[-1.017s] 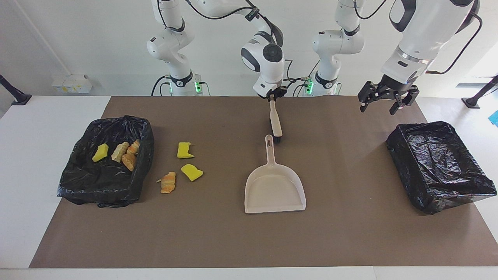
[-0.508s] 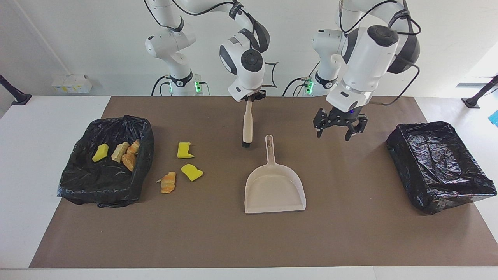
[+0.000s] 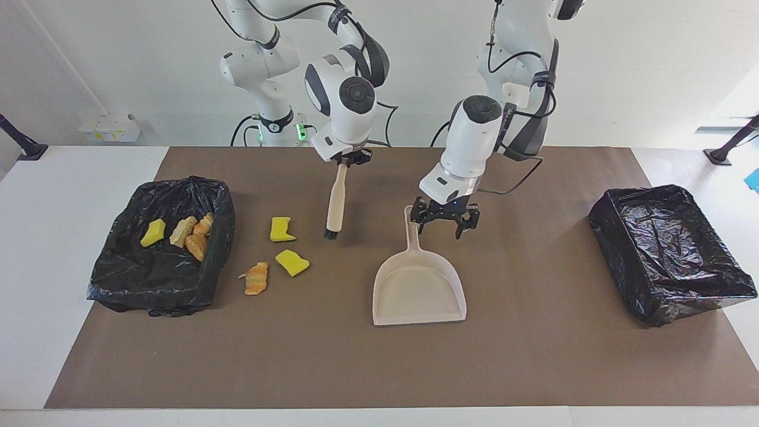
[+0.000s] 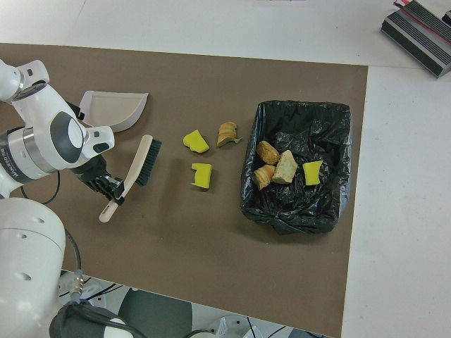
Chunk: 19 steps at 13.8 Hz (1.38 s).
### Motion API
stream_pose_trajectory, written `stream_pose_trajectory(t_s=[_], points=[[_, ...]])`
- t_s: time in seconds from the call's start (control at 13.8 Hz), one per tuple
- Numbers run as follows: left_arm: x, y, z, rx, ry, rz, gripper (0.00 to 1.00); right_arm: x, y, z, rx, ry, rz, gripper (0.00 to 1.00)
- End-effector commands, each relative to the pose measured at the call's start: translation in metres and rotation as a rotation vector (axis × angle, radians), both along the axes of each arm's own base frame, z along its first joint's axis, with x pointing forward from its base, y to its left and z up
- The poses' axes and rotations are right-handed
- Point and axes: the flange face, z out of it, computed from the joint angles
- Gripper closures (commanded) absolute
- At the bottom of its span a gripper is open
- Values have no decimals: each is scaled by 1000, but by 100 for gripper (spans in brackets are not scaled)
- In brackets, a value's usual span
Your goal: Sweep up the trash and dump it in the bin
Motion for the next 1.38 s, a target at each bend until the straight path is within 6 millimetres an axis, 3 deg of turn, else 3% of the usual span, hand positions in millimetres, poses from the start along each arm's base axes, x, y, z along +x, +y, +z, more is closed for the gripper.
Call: stream_pose_trajectory(t_s=[0.0, 0.22, 0.29, 0.44, 0.51, 0.58, 0.65, 0.87, 1.16, 1.31], points=[[-28, -19, -26, 42, 16, -49, 0, 31, -51, 9, -62, 3, -49, 100], [-50, -31, -37, 51, 33, -62, 2, 50, -109, 3, -98, 33, -74, 100], [-50, -30, -36, 51, 34, -58, 9, 48, -118, 1, -104, 43, -93, 100], [-53, -30, -38, 56, 40, -59, 48, 45, -142, -3, -100, 89, -166, 100], [-52, -29, -38, 55, 41, -55, 75, 40, -143, -7, -63, 112, -199, 100], [-53, -29, -39, 59, 46, -57, 92, 35, -143, -10, -24, 130, -232, 100], [-53, -28, -38, 61, 48, -57, 100, 33, -143, -12, -12, 128, -257, 100], [-40, -17, -31, 66, 28, -64, 100, 25, -136, -20, -14, 73, -376, 100], [6, 38, 13, 130, 18, -265, 100, 22, -135, -22, -71, 76, -507, 100], [6, 55, 23, 158, 44, -375, 100, 18, -137, -31, -61, 94, -560, 100]])
